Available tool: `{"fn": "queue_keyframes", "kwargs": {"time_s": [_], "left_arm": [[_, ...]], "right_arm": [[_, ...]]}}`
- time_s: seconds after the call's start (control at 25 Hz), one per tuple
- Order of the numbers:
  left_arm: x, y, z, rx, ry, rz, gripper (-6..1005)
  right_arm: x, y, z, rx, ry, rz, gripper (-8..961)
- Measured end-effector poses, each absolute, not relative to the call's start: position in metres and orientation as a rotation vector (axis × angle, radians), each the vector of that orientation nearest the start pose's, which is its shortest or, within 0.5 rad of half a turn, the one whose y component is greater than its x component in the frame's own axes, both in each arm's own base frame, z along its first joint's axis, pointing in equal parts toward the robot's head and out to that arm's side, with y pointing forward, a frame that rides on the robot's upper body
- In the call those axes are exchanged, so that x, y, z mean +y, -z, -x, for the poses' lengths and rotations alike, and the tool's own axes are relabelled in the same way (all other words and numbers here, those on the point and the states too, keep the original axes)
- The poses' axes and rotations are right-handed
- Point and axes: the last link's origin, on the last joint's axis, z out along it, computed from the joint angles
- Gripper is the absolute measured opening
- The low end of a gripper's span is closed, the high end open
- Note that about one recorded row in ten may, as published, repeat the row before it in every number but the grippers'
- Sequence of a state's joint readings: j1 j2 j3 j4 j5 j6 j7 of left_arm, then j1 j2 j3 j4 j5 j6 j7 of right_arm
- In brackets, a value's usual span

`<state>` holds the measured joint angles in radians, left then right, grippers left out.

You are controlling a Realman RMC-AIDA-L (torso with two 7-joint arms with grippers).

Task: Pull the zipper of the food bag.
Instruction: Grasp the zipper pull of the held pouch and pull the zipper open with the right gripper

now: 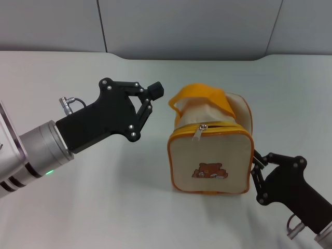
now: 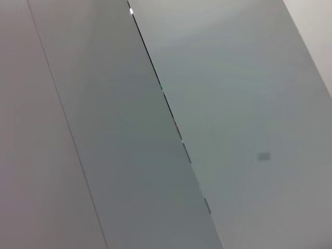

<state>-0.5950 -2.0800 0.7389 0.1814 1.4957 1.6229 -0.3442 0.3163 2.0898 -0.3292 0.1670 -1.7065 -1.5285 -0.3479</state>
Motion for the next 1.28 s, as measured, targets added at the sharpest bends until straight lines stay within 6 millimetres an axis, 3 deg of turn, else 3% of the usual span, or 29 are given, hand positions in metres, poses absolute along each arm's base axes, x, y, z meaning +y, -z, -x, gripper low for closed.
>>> {"fn": "queue_keyframes", "kwargs": {"time_s": [0.72,1.16,1.28], "left_arm": [[0.321,0.035,0.223,0.256,1.044,2.307,30],[0.32,0.036,0.223,0.257,1.044,2.308,39],[0.32,0.035,0.223,0.255,1.046,2.304,42]], "right_arm": [[0.215,0.087,-0.331,-0.127,-0.345,2.088,87],[0.219,0.086,-0.331,-0.128,-0.34,2.085,114],[0.217,0.079,-0.329,-0.104,-0.38,2.017,121]]}}
